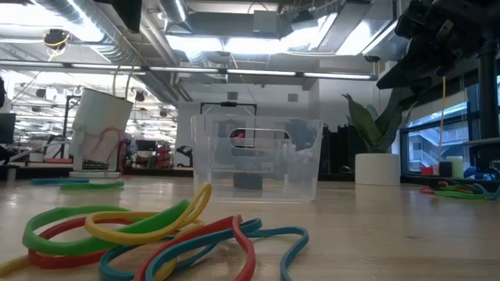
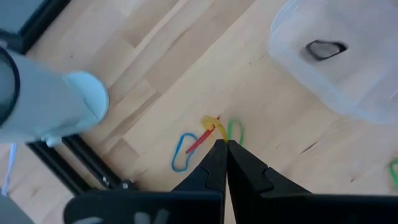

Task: Pick and place rubber bands into bin
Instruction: Put the yellow rubber band into the transparent bin

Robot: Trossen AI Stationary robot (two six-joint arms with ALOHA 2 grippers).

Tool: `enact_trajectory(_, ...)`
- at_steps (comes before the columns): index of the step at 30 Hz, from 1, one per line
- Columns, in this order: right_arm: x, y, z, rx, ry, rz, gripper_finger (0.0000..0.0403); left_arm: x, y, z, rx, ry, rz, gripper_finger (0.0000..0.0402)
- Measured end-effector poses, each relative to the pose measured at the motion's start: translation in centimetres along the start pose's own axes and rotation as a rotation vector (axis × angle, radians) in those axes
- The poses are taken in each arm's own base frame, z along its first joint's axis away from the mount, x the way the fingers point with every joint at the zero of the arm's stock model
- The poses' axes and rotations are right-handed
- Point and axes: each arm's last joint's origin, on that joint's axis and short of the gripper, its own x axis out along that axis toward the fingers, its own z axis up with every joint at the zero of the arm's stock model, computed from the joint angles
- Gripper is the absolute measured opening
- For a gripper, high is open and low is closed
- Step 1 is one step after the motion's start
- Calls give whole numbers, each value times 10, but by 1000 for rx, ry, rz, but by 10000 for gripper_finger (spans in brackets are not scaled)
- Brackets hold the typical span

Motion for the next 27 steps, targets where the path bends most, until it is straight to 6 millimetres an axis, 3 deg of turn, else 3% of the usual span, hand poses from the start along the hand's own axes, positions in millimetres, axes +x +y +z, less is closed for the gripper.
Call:
enact_trajectory(5, 0, 0, 0, 0, 0, 0, 14, 22, -6, -14, -23, 74, 53, 2)
enact_trajectory(14, 0, 0, 0, -3, 0, 0, 14, 79, -9, -48, -98, 254, 174, 2)
enact_trajectory(22, 0, 0, 0, -6, 0, 0, 14, 124, -14, -67, -145, 261, 140, 2)
enact_trajectory(27, 0, 0, 0, -7, 0, 0, 14, 141, -6, -78, -171, 287, 203, 2)
